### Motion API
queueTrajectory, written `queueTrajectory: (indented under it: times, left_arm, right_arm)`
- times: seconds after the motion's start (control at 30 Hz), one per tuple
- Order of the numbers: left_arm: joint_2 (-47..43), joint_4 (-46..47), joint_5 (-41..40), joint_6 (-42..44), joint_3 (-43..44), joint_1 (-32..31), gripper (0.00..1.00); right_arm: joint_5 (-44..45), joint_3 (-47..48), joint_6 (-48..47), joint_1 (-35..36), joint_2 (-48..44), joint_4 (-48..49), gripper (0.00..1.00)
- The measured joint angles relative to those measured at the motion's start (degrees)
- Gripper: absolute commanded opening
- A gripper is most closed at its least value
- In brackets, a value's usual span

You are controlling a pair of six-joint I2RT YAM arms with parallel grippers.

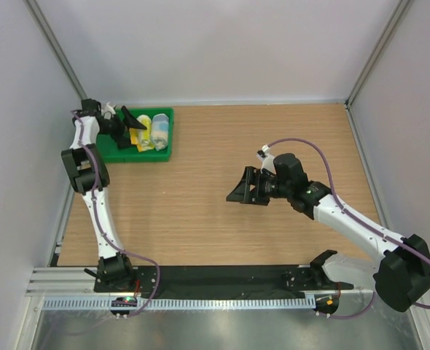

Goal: Roll the towels
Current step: Place the rolled towel into the container

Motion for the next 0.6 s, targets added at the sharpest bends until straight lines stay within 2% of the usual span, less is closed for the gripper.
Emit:
queueTrajectory:
  times: [0.6]
  left_arm:
    - [-3.8,-0.4,-10.7,-1.5,-2.1,4.5,1.00]
  right_arm:
    - [1.7,2.0,-1.2,0.0,-1.6,-3.3,0.80]
